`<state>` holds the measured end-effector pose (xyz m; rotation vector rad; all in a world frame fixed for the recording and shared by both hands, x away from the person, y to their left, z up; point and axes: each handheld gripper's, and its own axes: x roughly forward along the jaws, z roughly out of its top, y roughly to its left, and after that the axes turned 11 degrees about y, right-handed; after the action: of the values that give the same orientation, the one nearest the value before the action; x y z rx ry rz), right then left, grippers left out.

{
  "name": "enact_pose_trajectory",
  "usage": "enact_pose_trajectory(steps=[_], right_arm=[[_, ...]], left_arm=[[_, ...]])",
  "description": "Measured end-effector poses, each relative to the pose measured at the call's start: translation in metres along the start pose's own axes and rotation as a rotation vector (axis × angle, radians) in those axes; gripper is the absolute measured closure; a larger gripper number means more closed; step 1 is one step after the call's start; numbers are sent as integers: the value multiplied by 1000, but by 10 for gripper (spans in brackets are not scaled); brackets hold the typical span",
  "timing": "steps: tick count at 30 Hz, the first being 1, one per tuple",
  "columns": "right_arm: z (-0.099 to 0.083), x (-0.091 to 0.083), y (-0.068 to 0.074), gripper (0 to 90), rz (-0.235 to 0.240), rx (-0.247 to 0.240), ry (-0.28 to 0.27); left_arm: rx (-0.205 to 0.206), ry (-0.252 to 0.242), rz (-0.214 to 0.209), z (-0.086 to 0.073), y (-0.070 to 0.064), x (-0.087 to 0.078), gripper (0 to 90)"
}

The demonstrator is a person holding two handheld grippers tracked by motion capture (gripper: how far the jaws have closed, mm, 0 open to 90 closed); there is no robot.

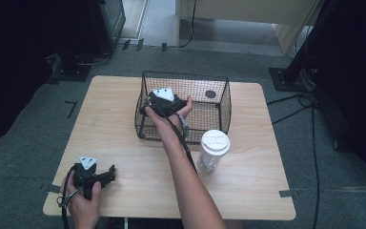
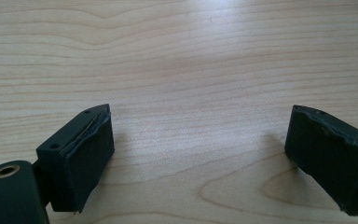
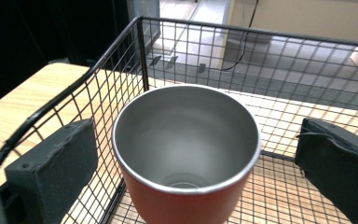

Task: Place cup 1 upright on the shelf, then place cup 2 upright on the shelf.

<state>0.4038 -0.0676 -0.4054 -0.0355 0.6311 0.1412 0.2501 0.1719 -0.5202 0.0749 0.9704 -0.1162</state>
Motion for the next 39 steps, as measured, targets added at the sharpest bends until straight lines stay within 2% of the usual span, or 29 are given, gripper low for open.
enact_pose_trajectory(steps=[4,7,12,16,24,28,31,34,39], right_arm=[[-2,-12,-1,0,23,16,-20],[-4,-20,-1,0,45,10,-50],[-9,-32,0,0,59,-7,-69],[-14,-39,0,0,74,-36,-74],[-32,-54,-4,0,85,-63,-70],[-40,-62,-7,0,107,-68,-67],[-43,-71,-9,0,127,-64,-72],[-43,-83,-11,0,176,-46,-74],[-43,-104,-11,0,170,-64,-82]], left_arm=[[-1,0,0,0,0,0,87],[1,0,0,0,0,0,86],[0,-1,0,0,0,0,87],[0,-1,-1,0,0,0,87],[0,-1,-1,0,0,0,87],[1,-1,-1,0,0,0,87],[2,0,-1,0,0,0,87],[3,2,-2,0,0,0,87],[5,2,-3,0,0,0,87]])
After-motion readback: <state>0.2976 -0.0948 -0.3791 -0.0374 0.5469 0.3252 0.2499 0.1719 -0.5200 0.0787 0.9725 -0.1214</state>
